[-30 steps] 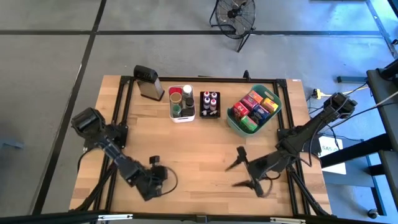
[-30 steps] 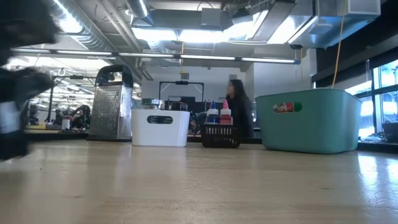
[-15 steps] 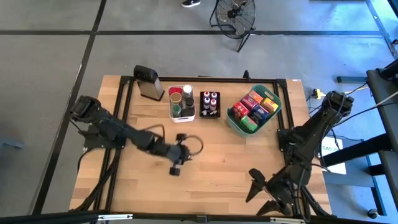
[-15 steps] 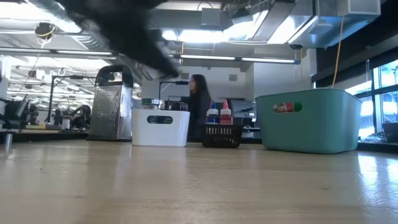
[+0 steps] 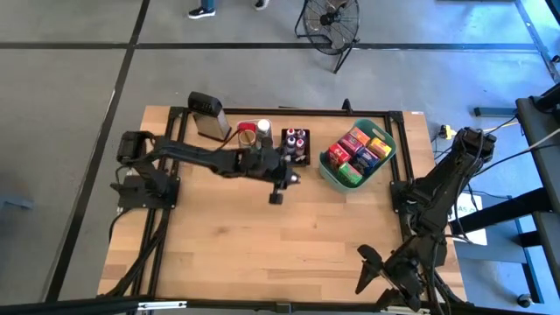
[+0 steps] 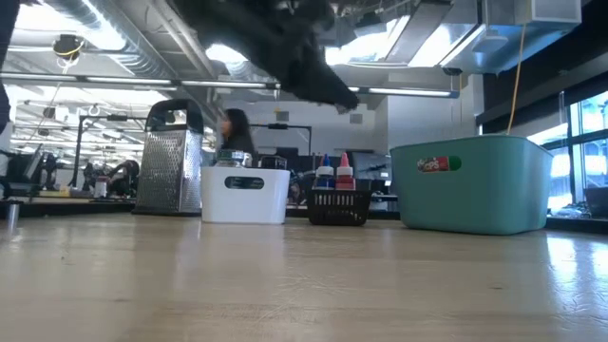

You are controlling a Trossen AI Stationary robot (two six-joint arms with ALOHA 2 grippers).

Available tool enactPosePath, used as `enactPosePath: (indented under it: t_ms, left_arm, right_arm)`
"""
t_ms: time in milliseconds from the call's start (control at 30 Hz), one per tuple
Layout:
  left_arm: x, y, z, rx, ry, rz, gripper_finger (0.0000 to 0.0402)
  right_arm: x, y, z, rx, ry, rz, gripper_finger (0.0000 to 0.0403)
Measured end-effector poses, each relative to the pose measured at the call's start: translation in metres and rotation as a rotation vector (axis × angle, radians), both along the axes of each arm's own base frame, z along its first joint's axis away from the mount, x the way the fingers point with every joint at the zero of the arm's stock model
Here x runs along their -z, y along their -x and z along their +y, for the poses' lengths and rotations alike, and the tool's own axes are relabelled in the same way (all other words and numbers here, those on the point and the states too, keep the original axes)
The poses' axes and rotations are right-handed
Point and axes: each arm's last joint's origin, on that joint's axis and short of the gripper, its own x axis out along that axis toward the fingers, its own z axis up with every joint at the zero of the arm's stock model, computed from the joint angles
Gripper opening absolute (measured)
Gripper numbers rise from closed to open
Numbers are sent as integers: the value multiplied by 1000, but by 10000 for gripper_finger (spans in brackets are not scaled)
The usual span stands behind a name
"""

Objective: Pick & Place Kitchen Items
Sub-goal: Put the small pink food coloring bottle into the black bin

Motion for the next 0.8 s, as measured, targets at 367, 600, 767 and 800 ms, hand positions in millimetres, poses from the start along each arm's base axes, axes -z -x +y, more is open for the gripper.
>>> enactPosePath:
  t_ms: [367,600,767,800]
  left_arm:
    - [33,-30,64,-58,72,32,70]
    - [49,-30,88,-133,88,51,68]
    - [55,-28,99,-219,89,64,69]
    - [55,-28,100,-240,82,59,69]
  right_arm:
    - [10,-6,7,38,12,4,293]
    - [10,-6,6,39,10,1,293]
    - [10,-7,6,65,15,-4,293]
    - [10,-7,6,66,16,-5,293]
